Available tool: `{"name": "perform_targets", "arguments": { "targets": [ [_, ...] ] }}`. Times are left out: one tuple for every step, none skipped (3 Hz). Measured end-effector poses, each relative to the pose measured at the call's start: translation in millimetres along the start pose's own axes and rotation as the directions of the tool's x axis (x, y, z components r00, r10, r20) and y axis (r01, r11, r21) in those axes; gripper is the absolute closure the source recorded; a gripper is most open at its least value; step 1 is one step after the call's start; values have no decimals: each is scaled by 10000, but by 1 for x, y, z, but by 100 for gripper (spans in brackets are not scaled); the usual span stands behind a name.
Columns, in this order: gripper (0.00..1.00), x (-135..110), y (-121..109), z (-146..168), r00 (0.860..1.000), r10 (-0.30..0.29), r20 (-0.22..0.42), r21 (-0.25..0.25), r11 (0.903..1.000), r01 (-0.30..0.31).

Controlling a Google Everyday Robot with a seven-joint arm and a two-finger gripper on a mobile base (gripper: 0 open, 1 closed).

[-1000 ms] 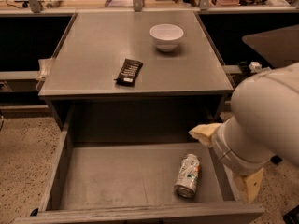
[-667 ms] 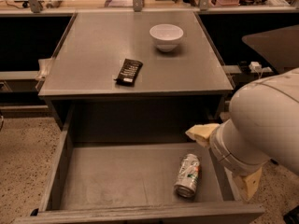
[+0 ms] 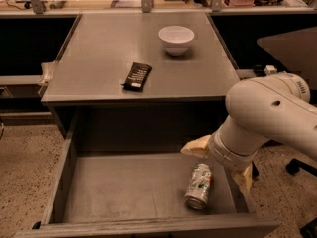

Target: Pick 7up can from top drawer and place on counter

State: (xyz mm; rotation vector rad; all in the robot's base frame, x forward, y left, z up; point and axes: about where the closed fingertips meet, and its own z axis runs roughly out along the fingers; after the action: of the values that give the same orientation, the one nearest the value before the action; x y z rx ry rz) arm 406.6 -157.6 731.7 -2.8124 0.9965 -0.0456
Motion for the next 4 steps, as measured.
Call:
{"name": "perform_targets", "arguments": {
  "targets": [
    [0,-7,1,34,9846,-1706,370,-379,9844,1720],
    [0,-18,3,64,9595,-2694,824,-714,9587,2754],
    [4,-29,0,101,9432,-3134,1103,-930,9415,3238],
    [19,-30,-6,121,9437,-3142,1032,-955,9413,3239]
  ]
}}
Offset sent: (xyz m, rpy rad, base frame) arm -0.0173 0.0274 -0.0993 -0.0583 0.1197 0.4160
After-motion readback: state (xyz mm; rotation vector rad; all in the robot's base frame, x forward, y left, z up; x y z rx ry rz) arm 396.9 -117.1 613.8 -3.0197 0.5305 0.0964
